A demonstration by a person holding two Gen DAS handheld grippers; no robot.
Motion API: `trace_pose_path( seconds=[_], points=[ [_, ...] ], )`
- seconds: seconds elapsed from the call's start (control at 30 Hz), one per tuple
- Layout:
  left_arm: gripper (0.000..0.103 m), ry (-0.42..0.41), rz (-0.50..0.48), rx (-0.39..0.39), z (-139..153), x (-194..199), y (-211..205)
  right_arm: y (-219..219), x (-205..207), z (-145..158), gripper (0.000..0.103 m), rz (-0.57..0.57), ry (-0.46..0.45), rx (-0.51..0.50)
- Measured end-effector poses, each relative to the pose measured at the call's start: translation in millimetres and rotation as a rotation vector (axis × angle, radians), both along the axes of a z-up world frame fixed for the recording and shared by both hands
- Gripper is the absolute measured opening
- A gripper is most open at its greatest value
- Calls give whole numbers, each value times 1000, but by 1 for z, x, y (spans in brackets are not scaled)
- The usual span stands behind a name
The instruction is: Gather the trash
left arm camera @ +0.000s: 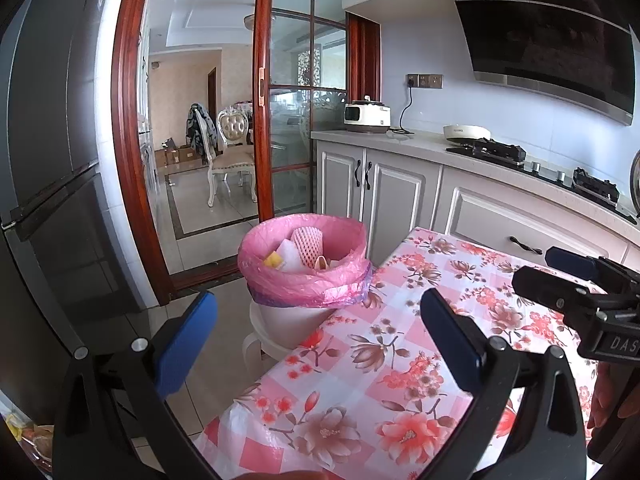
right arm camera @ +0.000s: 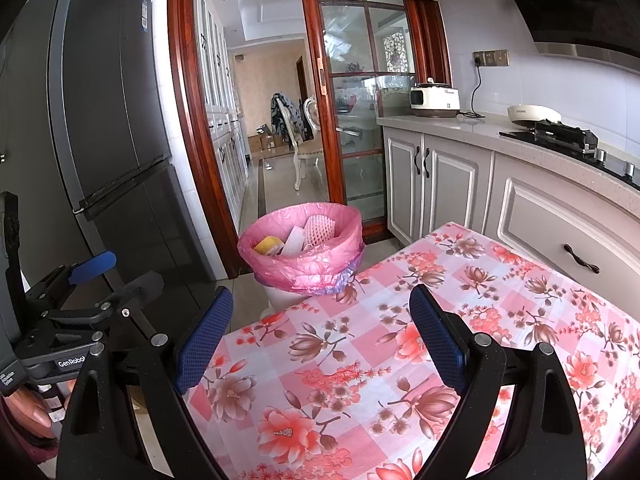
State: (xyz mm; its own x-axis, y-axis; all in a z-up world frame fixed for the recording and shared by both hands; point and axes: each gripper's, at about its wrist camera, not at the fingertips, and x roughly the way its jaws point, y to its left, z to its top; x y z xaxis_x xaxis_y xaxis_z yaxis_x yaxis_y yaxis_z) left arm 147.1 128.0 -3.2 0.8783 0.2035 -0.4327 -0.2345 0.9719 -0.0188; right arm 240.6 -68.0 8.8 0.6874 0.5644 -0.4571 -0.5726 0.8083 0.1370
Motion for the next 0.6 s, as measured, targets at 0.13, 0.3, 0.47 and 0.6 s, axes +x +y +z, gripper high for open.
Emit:
trace_pose_path(
  seconds=[0.13, 0.3, 0.47, 0.6],
  points=[
    [98, 0, 0, 1, 0, -1, -1, 0, -2, 3, 85, -3, -8, -1],
    [98, 4, 1, 2, -1, -1, 0, -1, -4, 5, 85, -6, -20, 1],
    [98, 14, -11, 8, -4, -1, -1, -4, -11, 9, 85, -9, -43, 13],
    [98, 8, -17, 14, -3, -4, -3, -6, -13, 11, 85, -17, -50, 15]
  ],
)
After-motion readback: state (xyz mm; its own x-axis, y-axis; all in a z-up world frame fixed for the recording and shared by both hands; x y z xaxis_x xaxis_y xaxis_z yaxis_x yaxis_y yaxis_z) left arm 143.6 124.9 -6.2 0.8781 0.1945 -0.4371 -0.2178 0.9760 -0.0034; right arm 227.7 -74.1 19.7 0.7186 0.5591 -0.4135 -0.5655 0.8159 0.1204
